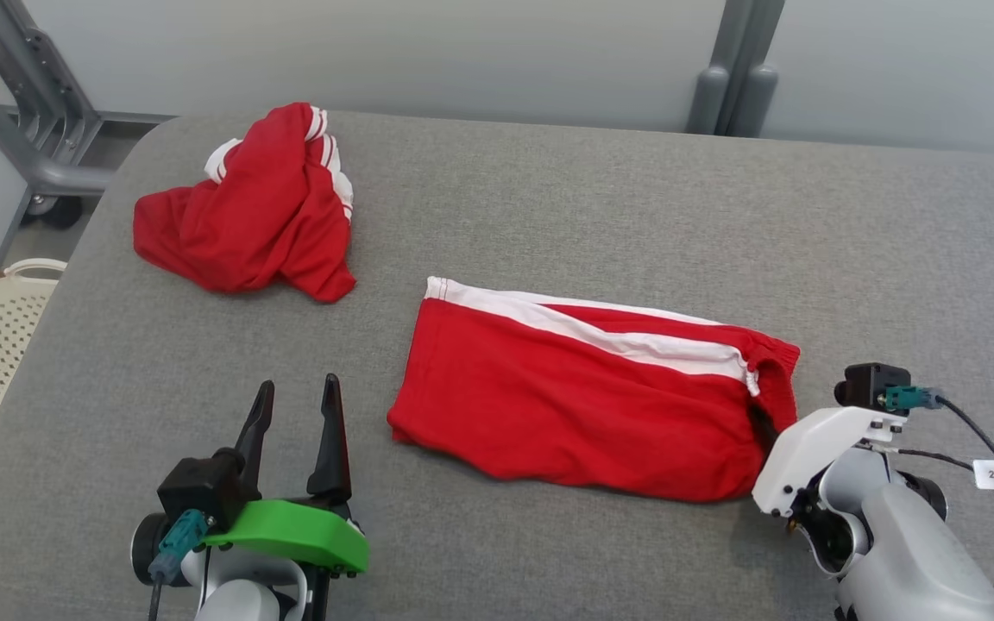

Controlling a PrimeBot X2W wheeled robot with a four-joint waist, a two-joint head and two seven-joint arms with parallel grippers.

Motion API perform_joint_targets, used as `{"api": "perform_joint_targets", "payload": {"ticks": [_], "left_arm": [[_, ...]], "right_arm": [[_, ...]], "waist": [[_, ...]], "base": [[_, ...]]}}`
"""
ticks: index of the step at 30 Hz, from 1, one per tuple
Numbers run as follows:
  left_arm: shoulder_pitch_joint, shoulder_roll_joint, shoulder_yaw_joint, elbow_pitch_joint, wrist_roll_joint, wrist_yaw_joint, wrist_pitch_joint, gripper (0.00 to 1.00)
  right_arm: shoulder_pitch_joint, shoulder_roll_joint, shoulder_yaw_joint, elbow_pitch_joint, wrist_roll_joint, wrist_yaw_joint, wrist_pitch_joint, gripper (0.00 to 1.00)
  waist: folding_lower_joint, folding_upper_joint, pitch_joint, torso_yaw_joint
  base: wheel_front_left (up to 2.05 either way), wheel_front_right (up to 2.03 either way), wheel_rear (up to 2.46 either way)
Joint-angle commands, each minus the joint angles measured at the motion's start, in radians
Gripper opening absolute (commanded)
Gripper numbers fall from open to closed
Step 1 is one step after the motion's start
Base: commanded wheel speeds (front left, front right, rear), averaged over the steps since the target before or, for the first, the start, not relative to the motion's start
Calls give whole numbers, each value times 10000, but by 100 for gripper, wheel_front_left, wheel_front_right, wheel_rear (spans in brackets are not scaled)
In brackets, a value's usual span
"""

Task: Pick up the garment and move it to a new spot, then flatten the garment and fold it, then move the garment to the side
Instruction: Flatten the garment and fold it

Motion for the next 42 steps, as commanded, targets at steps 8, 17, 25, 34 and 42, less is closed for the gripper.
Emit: {"api": "perform_joint_targets", "payload": {"ticks": [8, 17, 25, 34, 42], "left_arm": [[128, 3, -82, -86, 61, -64, -2, 100], [-71, -12, -301, -128, -24, -95, -2, 100], [-237, -15, -426, -22, -80, -122, -2, 100], [-274, -17, -513, -3, -161, -155, -2, 100], [-324, -20, -569, -82, -253, -168, -2, 100]], "right_arm": [[170, -1547, 215, -1322, 844, 1, 1269, 0], [244, -3261, -356, -2827, 870, 1, 2841, 0], [75, -2670, -443, -3558, 881, 1, 3560, 0], [202, -1728, 99, -4581, 829, 1, 4274, 0], [-88, -826, 568, -4522, 258, 2, 4272, 0]], "waist": [[0, 0, -173, -846], [0, 0, 3, -1343], [0, 0, 2, -1403], [0, 0, -98, -1223], [0, 0, -117, -941]], "base": [[0, 0, 0], [0, 0, 0], [0, 0, 0], [0, 0, 0], [0, 0, 0]]}}
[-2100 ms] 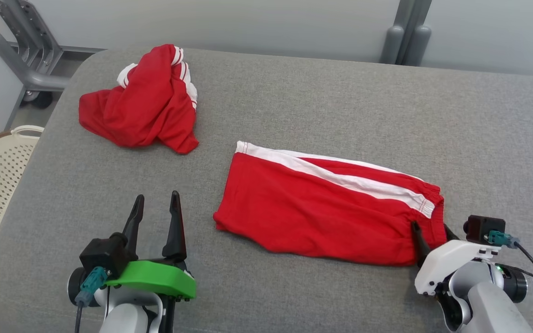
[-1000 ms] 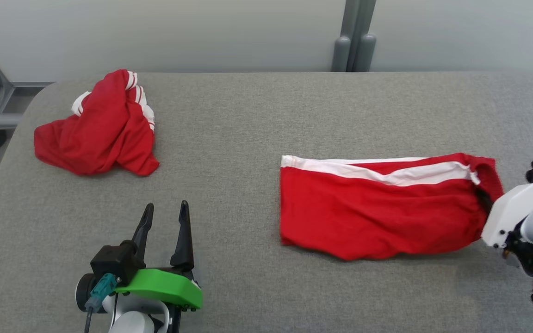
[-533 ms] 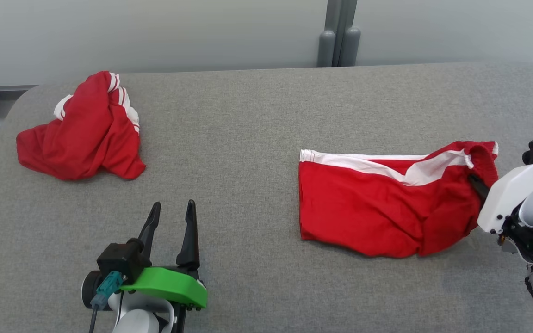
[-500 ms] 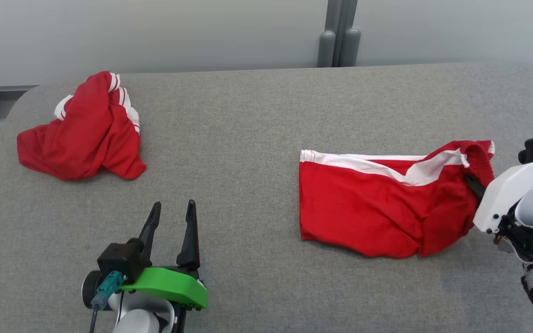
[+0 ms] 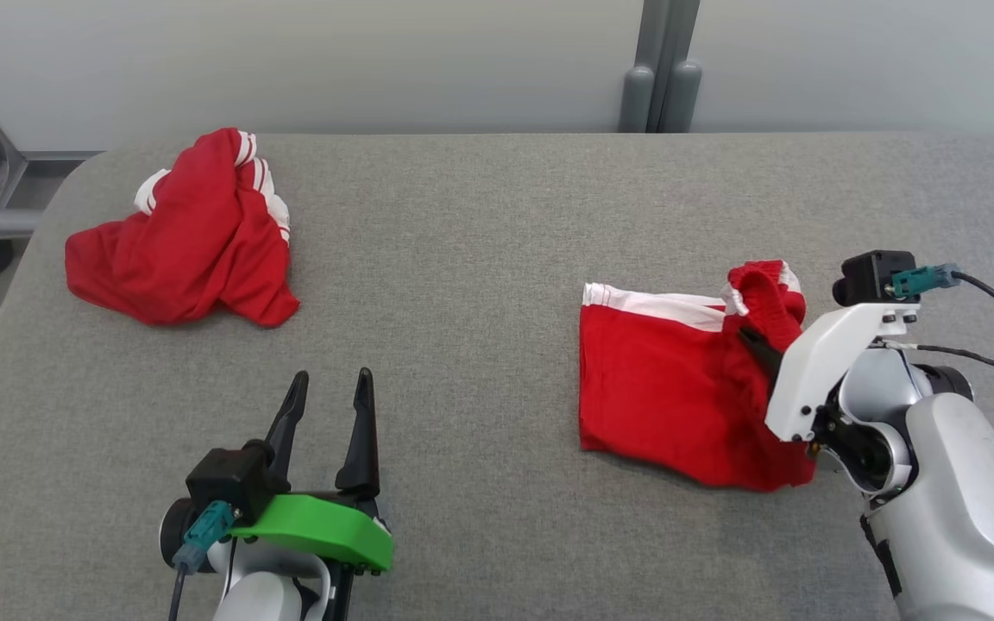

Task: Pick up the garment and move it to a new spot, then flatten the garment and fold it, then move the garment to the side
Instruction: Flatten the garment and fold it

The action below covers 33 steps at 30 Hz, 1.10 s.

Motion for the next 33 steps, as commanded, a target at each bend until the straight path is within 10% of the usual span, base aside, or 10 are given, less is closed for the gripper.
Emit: {"api": "perform_joint_targets", "payload": {"ticks": [1, 20, 22, 23, 33], "left_arm": [[-169, 8, -17, -49, -95, -25, -2, 100], [-441, 3, -448, -34, -362, 45, -2, 100], [-457, 3, -491, -18, -391, 71, -2, 100], [-462, 2, -512, 2, -401, 83, -2, 100], [-473, 3, -512, 95, -435, 67, -1, 100]], "right_arm": [[-228, 220, 79, 181, -250, 4, -111, 0], [-1627, 1057, 335, 3643, -1157, 4, -1559, 0], [-1769, 1058, 424, 3970, -1002, 4, -1728, 48], [-1836, 1058, 469, 4124, -928, 4, -1824, 97], [-2378, 1051, 1512, 4725, 336, 3, -2533, 100]], "waist": [[0, 0, -3, 114], [0, 0, 162, 964], [0, 0, 158, 1007], [0, 0, 156, 1021], [0, 0, 89, 931]], "base": [[0, 0, 0], [0, 0, 0], [0, 0, 0], [0, 0, 0], [0, 0, 0]]}}
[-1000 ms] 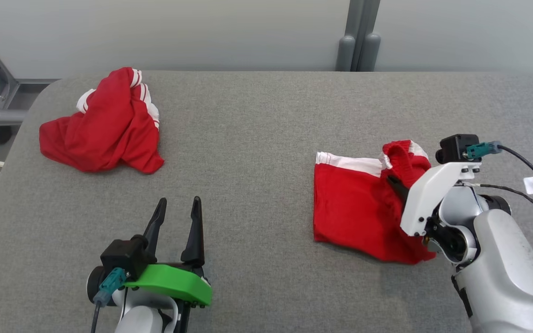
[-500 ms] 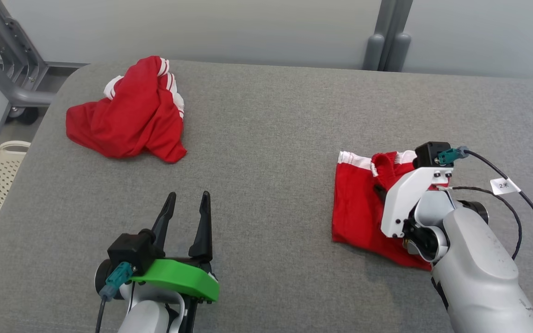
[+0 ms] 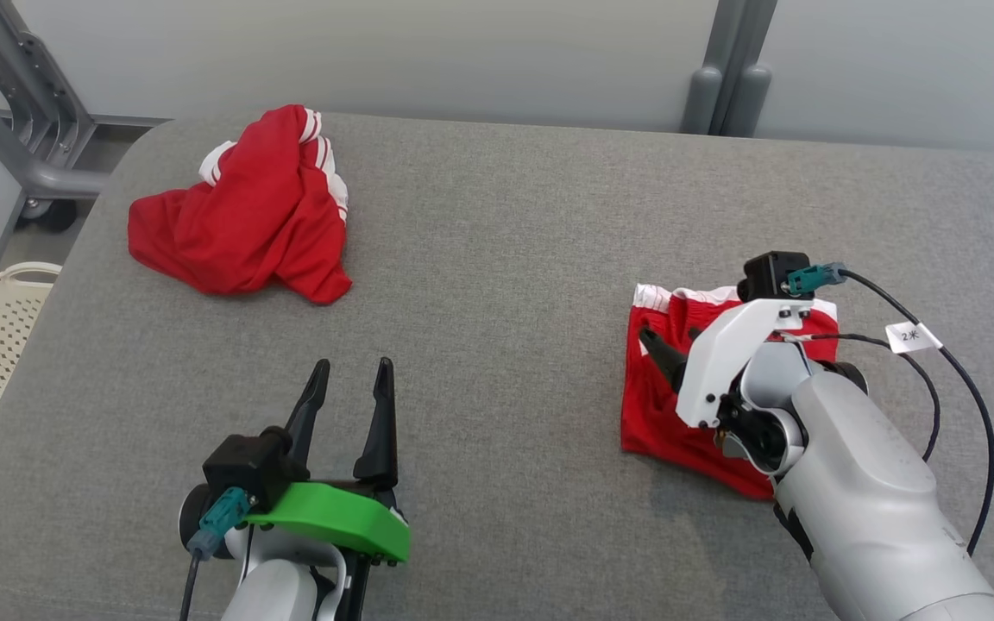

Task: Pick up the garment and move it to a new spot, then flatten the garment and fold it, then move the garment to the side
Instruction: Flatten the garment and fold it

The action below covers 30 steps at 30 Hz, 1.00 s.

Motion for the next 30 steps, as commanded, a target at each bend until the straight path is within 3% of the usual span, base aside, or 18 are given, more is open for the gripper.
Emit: {"api": "perform_joint_targets", "payload": {"ticks": [1, 10, 17, 20, 30], "left_arm": [[-130, 14, 12, 27, -26, 10, -1, 100], [120, 15, 178, -51, 109, 39, -1, 100], [354, 30, 256, -202, 209, 63, -1, 100], [525, 63, 289, -288, 267, 108, -1, 100], [727, 231, 302, -499, 331, 266, 36, 100]], "right_arm": [[-143, -42, 131, 10, 214, 1, -124, 100], [-347, -66, 178, -418, 444, 2, -912, 100], [27, -577, -198, -1188, 109, 1, -1432, 100], [447, -959, -563, -1793, -244, 1, -1843, 100], [1988, -1087, -1450, -3054, -977, 1, -1960, 100]], "waist": [[0, 0, -20, -52], [0, 0, -209, -419], [0, 0, -387, -862], [0, 0, -494, -1221], [0, 0, -694, -1966]], "base": [[0, 0, 0], [0, 0, 0], [0, 0, 0], [0, 0, 0], [0, 0, 0]]}}
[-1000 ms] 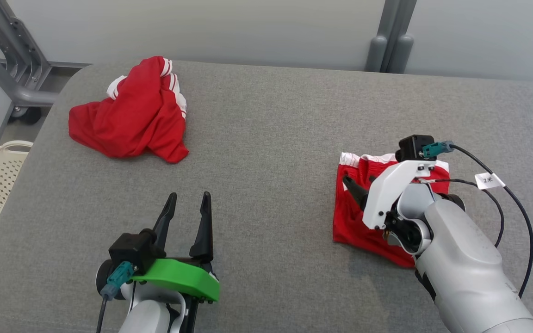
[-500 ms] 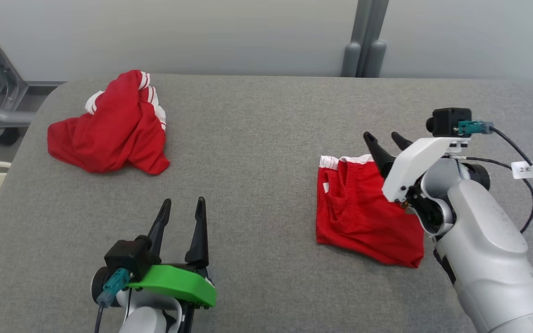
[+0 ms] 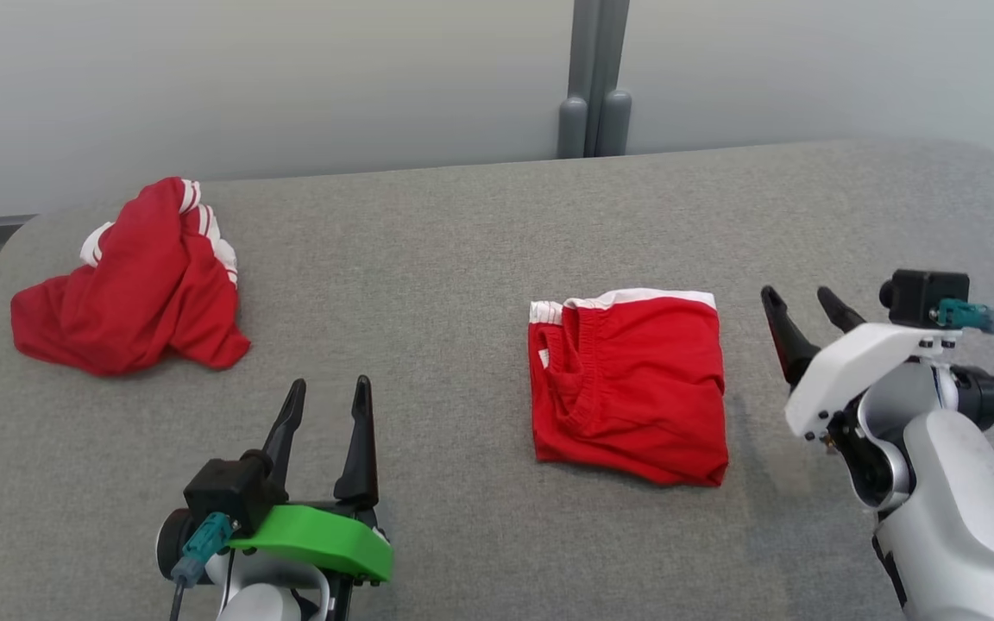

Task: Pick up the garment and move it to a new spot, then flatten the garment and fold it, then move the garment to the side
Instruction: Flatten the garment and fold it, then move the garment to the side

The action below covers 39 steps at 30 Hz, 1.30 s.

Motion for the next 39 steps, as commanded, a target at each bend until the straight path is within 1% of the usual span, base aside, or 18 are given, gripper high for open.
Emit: {"api": "perform_joint_targets", "payload": {"ticks": [1, 5, 8, 13, 17, 21, 28, 37, 38, 39], "left_arm": [[157, 54, -13, -65, 73, 52, 29, 100], [147, 110, -65, -160, 108, 85, 91, 100], [78, 160, -99, -264, 121, 89, 131, 100], [-135, 239, -102, -448, 136, 133, 179, 100], [-239, 277, -109, -585, 153, 167, 208, 100], [-384, 303, -119, -693, 161, 189, 198, 100], [-567, 304, -126, -706, 126, 184, 151, 100], [-622, 323, -69, -650, 76, 222, 85, 100], [-618, 324, -61, -653, 74, 231, 77, 100], [-624, 325, -60, -654, 76, 244, 69, 100]], "right_arm": [[219, -16, -38, -89, -109, 4, 69, 100], [696, -75, -131, -246, -206, 3, 491, 100], [813, -98, -137, -229, -9, 3, 888, 100], [585, -276, 43, -30, 404, 4, 1498, 100], [245, -428, 82, 366, 814, 3, 1822, 100], [-134, -622, 155, 918, 1209, 3, 1995, 100], [-602, -713, 292, 1951, 1804, 4, 2137, 100], [-894, -645, 584, 2717, 2494, 4, 2196, 100], [-946, -651, 656, 2755, 2545, 4, 2176, 80], [-1004, -657, 741, 2777, 2580, 4, 2149, 47]], "waist": [[0, -1, -78, -150], [0, -1, -33, -196], [0, -1, 69, -134], [0, -1, 324, 156], [0, -1, 590, 491], [0, -1, 881, 850], [0, -1, 1287, 1340], [0, -1, 1433, 1480], [0, -1, 1439, 1473], [0, -1, 1443, 1461]], "base": [[0, 0, 0], [0, 0, 0], [0, 0, 0], [0, 0, 0], [0, 0, 0], [0, 0, 0], [0, 0, 0], [0, 0, 0], [0, 0, 0], [0, 0, 0]]}}
